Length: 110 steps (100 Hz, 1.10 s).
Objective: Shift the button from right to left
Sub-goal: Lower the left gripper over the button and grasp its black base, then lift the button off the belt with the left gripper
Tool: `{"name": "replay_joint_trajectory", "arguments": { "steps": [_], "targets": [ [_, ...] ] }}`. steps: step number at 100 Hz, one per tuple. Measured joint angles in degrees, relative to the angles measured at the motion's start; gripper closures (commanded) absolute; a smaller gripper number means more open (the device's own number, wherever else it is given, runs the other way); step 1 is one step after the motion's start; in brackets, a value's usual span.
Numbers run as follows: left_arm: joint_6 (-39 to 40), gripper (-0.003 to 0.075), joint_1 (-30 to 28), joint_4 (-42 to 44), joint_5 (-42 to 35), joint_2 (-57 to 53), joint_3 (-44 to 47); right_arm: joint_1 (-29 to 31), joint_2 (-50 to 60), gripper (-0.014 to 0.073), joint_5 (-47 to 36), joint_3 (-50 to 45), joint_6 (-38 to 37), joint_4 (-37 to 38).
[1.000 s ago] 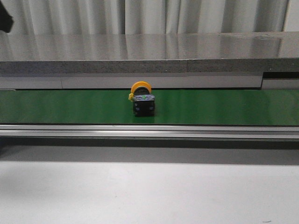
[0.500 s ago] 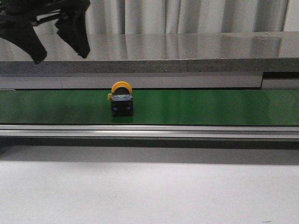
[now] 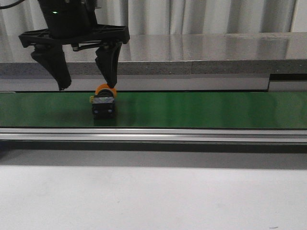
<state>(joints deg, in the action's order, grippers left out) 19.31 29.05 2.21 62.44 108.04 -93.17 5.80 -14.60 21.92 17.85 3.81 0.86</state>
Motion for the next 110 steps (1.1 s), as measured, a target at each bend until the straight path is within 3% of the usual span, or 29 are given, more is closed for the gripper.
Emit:
{"name": "replay_joint_trajectory", "arguments": {
  "steps": [32,39,56,66,110],
  "targets": [
    [0.17,0.0162,0.00,0.56,0.97,3.75,-0.25,0.00,0.00,0.0654,0.00,0.00,0.00,0.00],
    [0.17,0.0219,0.00,0.95,0.97,4.24,-0.25,0.00,0.00,0.0654,0.00,0.00,0.00,0.00],
    [0.27,0.0445,0.00,1.62,0.97,5.48,-0.25,0.00,0.00,0.0654,0.00,0.00,0.00,0.00],
    [0.25,0.0515,0.00,1.90,0.82,5.49,-0.31,0.00,0.00,0.0654,0.00,0.00,0.00,0.00],
    [0.25,0.0517,-1.43,4.33,2.30,1.82,-0.31,0.00,0.00,0.0654,0.00,0.00,-0.08,0.00]
  ]
}}
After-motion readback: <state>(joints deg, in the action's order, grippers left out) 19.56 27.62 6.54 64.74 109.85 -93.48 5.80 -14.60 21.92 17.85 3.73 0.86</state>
